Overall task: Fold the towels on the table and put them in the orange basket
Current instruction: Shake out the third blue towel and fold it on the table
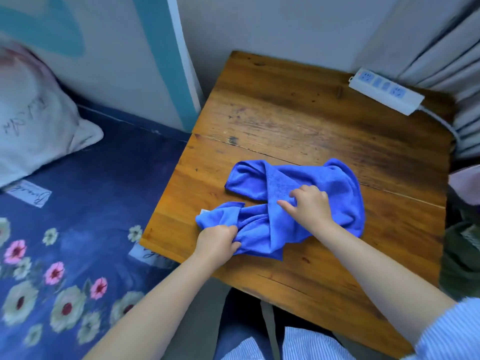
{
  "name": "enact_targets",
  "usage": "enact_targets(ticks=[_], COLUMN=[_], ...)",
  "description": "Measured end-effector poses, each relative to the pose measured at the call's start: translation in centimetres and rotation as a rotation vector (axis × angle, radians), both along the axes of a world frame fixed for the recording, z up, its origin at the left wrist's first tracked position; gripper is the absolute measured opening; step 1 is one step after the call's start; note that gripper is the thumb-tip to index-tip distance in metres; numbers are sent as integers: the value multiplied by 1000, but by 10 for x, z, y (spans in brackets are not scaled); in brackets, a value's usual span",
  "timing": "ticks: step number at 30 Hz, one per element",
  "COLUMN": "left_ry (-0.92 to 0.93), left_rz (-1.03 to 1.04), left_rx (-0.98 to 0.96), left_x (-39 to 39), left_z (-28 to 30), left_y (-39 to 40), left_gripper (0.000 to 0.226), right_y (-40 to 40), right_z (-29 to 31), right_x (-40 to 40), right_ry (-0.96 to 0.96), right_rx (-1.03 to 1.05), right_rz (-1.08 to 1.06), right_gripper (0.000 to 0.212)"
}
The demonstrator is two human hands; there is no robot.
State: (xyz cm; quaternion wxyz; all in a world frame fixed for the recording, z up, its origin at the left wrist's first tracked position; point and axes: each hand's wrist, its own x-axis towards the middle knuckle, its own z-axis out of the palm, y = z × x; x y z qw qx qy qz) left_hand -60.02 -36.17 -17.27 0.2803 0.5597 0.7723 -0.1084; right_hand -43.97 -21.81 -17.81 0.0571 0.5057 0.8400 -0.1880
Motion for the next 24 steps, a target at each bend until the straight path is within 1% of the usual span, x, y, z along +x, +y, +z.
enact_targets(ticks=[2, 4, 7, 9, 10, 12, 13, 14, 15, 17, 18, 20, 21, 24], left_ry=[13, 23, 51, 57, 62, 150, 193, 179, 85, -38, -83, -106, -110, -145], left_rz=[17, 42, 57, 61, 59, -9, -46, -77, -84, -8, 41, 111, 135, 262], left_rx=[-17, -44, -105, -118, -107, 63, 140, 154, 135, 42, 9, 11, 15, 27], left_x=[-1, -2, -2, -2, 0, 1, 4, 8, 14, 23, 27, 33, 36, 42], left_z=[-5, -10, -10, -7, -3, 7, 10, 11, 8, -7, -12, -21, -25, -38], left_y=[-10, -17, -21, -18, -17, -5, 2, 9, 17, 32, 40, 50, 54, 58], left_gripper=[31, 36, 39, 35, 31, 17, 16, 12, 9, 26, 29, 31, 30, 30], right_y=[-1, -3, -4, -3, -2, 0, 1, 2, 4, 6, 7, 8, 9, 10], right_z=[-7, -13, -18, -19, -20, -22, -23, -23, -23, -19, -15, -11, -11, -12], right_x=[-18, -29, -32, -29, -26, -17, -11, -4, 4, 22, 33, 55, 66, 95], right_ry=[-55, -145, -261, -286, -286, -276, -270, -264, -252, -187, -133, -73, -102, -326], right_rx=[-34, -54, -59, -41, -35, -14, -2, 8, 20, 58, 88, 143, 151, 68], right_rz=[27, 57, 76, 86, 94, 113, 119, 120, 107, 40, -9, -96, -142, -311], right_gripper=[44, 42, 21, 20, 21, 23, 24, 23, 23, 21, 19, 17, 18, 29])
